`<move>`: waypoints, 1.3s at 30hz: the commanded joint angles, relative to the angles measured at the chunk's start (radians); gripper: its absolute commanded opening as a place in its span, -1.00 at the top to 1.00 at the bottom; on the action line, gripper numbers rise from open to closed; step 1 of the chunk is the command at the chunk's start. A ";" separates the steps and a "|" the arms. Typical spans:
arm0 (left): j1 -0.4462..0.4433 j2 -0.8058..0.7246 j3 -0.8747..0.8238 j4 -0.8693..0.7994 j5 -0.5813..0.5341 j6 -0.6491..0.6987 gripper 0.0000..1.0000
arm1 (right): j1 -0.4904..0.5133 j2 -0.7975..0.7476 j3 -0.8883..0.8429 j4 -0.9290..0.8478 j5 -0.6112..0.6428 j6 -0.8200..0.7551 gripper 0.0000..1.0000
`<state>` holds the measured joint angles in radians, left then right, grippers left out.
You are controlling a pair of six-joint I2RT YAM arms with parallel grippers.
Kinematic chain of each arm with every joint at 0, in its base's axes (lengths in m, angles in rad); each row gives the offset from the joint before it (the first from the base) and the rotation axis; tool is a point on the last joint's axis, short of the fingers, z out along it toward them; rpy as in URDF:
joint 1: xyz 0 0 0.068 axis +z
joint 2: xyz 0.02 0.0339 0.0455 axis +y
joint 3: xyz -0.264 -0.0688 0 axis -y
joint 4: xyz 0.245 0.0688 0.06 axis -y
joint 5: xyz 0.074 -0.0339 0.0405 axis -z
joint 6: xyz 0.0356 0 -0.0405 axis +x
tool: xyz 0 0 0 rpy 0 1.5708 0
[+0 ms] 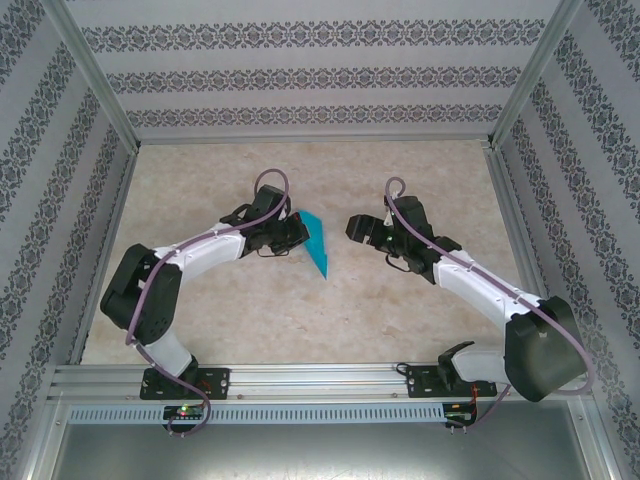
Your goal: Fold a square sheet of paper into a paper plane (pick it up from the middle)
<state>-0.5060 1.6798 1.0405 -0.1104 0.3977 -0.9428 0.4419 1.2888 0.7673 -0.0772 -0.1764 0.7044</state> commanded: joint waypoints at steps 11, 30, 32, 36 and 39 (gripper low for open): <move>0.034 -0.102 -0.222 0.309 0.016 0.013 1.00 | 0.124 0.125 0.067 -0.021 -0.045 -0.003 -0.50; 0.082 -0.124 -0.339 0.145 -0.144 0.005 1.00 | 0.275 0.410 0.321 -0.128 -0.094 -0.086 0.04; 0.086 -0.119 -0.338 0.151 -0.134 0.007 1.00 | 0.293 0.438 0.352 -0.147 -0.092 -0.095 0.11; 0.085 -0.106 -0.334 0.160 -0.116 0.009 1.00 | 0.317 0.484 0.397 -0.181 -0.066 -0.095 0.21; 0.084 -0.103 -0.328 0.159 -0.109 0.012 1.00 | 0.323 0.507 0.419 -0.191 -0.075 -0.097 0.24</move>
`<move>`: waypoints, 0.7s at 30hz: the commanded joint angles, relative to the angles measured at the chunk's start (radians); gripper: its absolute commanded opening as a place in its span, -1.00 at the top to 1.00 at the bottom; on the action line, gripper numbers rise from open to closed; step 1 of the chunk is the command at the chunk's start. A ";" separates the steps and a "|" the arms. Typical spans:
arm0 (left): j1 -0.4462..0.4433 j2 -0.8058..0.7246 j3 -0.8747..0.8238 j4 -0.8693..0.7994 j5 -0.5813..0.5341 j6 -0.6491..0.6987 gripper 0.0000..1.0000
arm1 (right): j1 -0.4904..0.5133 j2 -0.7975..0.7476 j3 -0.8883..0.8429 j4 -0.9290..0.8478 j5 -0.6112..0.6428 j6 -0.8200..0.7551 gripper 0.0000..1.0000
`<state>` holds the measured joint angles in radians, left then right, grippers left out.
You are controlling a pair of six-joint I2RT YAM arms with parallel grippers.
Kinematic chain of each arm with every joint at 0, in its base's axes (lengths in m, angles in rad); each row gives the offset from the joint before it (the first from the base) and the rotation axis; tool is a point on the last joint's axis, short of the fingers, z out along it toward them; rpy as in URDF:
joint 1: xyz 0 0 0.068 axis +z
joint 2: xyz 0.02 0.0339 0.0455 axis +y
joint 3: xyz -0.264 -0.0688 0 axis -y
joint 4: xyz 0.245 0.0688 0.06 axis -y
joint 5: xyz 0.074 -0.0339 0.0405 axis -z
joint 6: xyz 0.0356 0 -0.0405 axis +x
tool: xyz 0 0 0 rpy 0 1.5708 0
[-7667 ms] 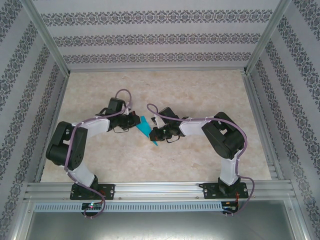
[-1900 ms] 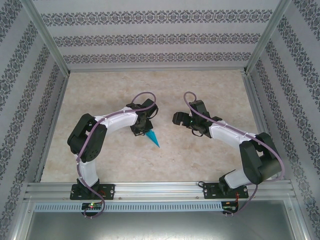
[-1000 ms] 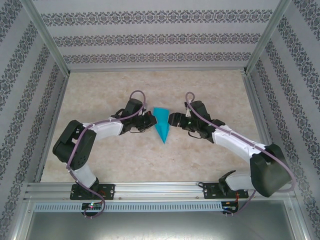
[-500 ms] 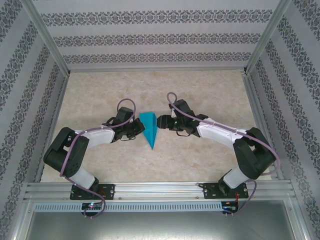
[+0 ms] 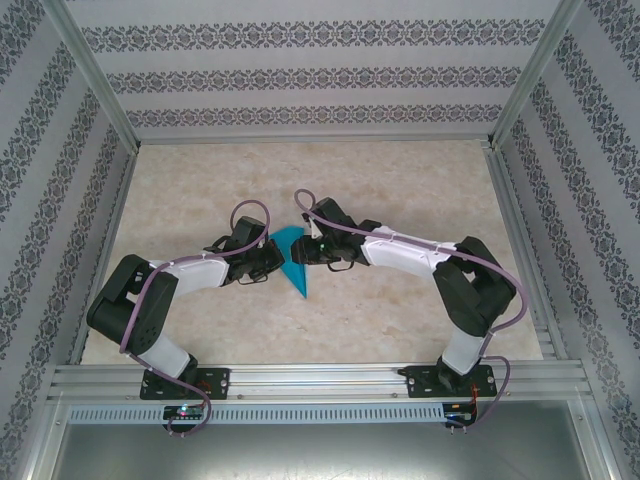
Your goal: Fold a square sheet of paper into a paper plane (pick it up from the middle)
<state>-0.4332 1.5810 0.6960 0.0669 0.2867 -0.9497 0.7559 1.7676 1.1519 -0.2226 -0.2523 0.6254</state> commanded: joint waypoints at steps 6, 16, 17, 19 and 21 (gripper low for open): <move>0.013 0.001 0.024 -0.019 0.014 0.027 1.00 | 0.029 0.070 0.093 -0.073 0.008 -0.033 0.37; 0.012 0.005 0.021 -0.007 0.031 0.023 1.00 | 0.028 0.144 0.161 -0.148 0.055 -0.030 0.38; 0.013 0.002 0.021 -0.007 0.031 0.022 1.00 | 0.029 0.149 0.165 -0.156 0.063 -0.029 0.37; 0.013 0.003 0.021 -0.007 0.031 0.023 1.00 | 0.028 0.153 0.169 -0.174 0.080 -0.028 0.34; 0.012 0.004 0.022 -0.008 0.029 0.023 1.00 | 0.028 0.154 0.170 -0.186 0.093 -0.026 0.31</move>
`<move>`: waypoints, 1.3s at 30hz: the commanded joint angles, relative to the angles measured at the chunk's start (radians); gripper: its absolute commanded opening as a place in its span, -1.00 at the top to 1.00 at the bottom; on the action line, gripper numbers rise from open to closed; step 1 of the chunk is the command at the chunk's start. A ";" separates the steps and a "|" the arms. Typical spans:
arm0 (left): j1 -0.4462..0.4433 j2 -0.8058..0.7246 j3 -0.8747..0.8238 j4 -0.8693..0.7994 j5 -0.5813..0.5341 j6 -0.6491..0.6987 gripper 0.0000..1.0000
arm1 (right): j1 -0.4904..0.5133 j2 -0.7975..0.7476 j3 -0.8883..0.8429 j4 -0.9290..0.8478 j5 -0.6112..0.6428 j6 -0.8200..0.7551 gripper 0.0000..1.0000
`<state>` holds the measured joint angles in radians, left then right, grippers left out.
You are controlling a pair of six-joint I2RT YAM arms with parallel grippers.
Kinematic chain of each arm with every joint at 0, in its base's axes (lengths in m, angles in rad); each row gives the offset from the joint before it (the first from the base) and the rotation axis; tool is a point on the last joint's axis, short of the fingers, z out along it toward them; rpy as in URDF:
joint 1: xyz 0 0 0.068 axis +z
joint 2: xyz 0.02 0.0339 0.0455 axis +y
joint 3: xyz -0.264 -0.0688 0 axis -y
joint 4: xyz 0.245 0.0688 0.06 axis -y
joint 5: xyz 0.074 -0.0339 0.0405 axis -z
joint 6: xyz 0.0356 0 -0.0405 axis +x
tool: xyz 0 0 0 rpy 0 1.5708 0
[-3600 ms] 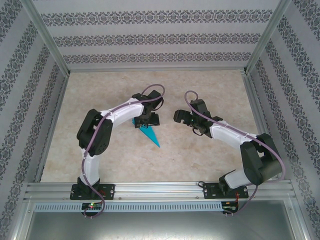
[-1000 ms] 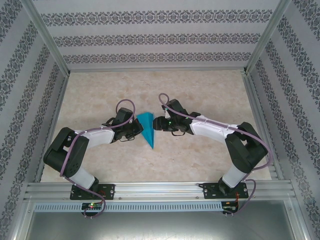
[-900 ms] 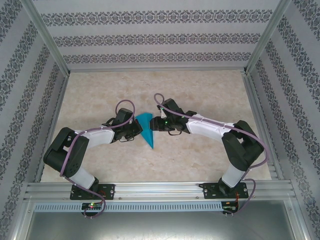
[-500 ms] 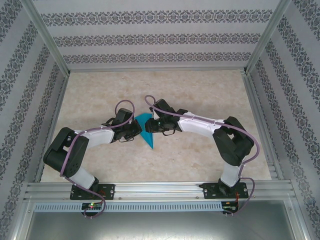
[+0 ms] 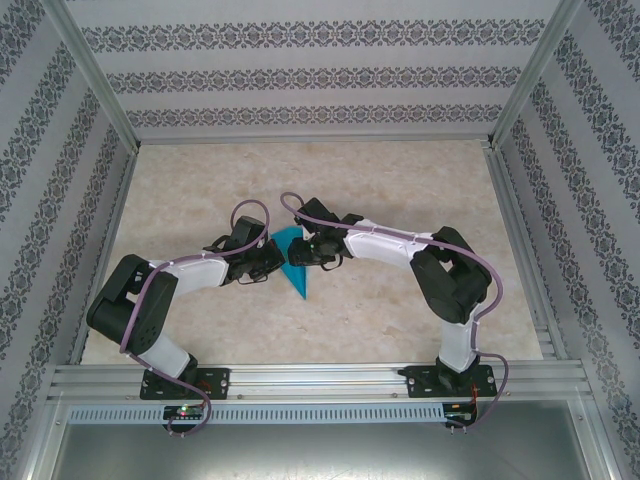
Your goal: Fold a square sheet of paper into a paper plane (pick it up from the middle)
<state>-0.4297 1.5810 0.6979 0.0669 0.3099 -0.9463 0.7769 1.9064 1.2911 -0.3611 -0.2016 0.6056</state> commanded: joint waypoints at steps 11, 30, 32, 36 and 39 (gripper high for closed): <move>0.009 0.008 0.017 -0.007 0.008 0.018 1.00 | 0.007 0.016 0.028 -0.069 0.052 -0.004 0.11; 0.009 0.012 0.018 -0.003 0.016 0.018 1.00 | 0.015 0.038 0.058 -0.085 0.085 -0.045 -0.03; 0.009 0.012 0.018 -0.004 0.016 0.017 1.00 | 0.015 0.047 0.065 -0.097 0.065 -0.038 -0.01; 0.009 0.013 0.017 -0.001 0.020 0.014 1.00 | 0.021 0.035 0.031 -0.101 0.035 0.008 -0.03; 0.008 0.010 0.018 0.007 0.028 0.010 1.00 | 0.022 0.011 -0.005 -0.079 -0.012 0.059 -0.05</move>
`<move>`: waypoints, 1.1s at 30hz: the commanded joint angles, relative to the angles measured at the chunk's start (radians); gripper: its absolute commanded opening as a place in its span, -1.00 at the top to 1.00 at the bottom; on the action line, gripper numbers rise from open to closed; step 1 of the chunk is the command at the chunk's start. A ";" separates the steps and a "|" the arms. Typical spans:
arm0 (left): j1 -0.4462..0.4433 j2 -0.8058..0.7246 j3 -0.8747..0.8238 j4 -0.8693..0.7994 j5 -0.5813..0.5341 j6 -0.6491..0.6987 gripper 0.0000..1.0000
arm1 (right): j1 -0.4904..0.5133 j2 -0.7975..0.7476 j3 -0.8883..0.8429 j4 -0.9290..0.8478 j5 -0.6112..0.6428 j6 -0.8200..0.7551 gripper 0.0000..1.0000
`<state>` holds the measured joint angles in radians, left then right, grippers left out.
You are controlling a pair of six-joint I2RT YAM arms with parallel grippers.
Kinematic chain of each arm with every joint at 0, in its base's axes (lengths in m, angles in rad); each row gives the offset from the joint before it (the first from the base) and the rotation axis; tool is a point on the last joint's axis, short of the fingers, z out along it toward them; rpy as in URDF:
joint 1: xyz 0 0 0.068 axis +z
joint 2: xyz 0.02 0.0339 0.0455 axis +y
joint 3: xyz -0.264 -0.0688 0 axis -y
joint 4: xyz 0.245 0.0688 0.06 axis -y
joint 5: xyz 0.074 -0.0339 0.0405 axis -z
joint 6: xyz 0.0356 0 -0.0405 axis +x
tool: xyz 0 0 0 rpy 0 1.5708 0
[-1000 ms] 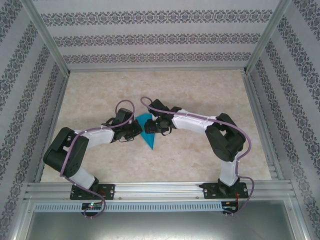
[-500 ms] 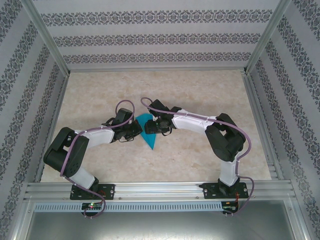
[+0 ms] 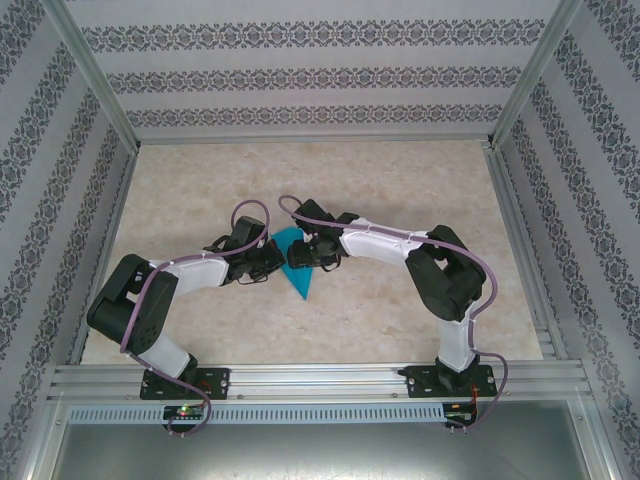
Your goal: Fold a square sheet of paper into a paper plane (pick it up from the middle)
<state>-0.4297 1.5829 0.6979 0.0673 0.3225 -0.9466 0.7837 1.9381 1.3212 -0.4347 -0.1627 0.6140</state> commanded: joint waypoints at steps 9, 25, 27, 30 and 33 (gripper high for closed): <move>0.008 0.008 0.023 0.008 0.021 0.005 1.00 | 0.019 -0.044 -0.082 0.060 -0.112 0.112 -0.09; 0.008 0.011 0.032 0.009 0.038 0.002 1.00 | 0.038 -0.043 -0.095 0.092 -0.089 0.105 -0.01; 0.008 0.010 0.033 0.008 0.037 0.002 1.00 | 0.042 -0.030 -0.078 0.075 -0.075 0.097 0.00; 0.009 0.010 0.033 0.008 0.038 0.000 1.00 | 0.047 -0.018 -0.064 0.056 -0.056 0.090 0.02; 0.008 0.008 0.034 0.009 0.040 -0.001 0.99 | 0.048 -0.011 -0.057 0.045 -0.041 0.085 0.04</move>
<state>-0.4297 1.5887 0.7055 0.0666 0.3431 -0.9466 0.8165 1.8980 1.2335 -0.3607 -0.2428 0.7227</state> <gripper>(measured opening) 0.064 0.483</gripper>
